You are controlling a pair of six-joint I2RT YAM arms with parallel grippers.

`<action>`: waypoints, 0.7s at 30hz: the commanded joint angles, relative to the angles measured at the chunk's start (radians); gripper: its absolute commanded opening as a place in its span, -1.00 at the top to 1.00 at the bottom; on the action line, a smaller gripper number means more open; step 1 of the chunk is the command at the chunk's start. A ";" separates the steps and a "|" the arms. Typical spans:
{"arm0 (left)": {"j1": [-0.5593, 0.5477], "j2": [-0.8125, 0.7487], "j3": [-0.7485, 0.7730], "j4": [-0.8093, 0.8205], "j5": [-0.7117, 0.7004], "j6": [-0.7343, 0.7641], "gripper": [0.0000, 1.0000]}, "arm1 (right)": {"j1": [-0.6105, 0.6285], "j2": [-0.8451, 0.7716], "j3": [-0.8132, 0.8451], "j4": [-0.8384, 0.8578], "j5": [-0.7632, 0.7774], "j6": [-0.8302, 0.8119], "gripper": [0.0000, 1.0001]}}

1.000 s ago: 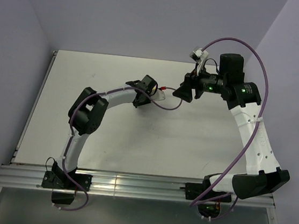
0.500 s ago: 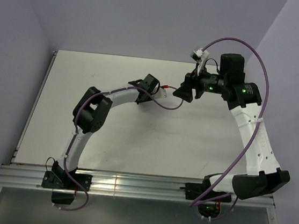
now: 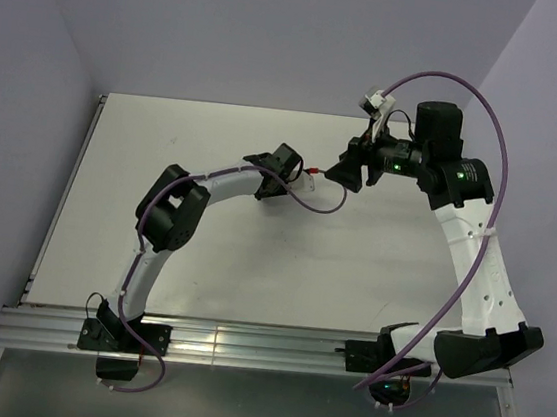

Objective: Insert the pens into the pen caps

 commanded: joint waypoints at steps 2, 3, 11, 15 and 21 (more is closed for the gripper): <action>-0.016 -0.028 0.013 -0.131 0.093 -0.026 0.29 | -0.009 -0.042 0.003 0.036 0.011 0.002 -0.36; -0.016 -0.028 0.015 -0.141 0.098 -0.029 0.28 | -0.007 -0.044 0.001 0.036 0.011 0.002 -0.36; -0.019 -0.106 0.007 -0.222 0.170 -0.063 0.01 | -0.007 -0.054 0.009 0.033 0.029 0.010 -0.41; -0.017 -0.224 -0.027 -0.262 0.254 -0.095 -0.30 | -0.017 -0.054 0.013 0.033 0.020 0.025 -0.46; -0.001 -0.451 -0.076 -0.297 0.377 -0.219 -0.98 | -0.041 -0.053 0.019 0.033 0.006 0.051 -0.52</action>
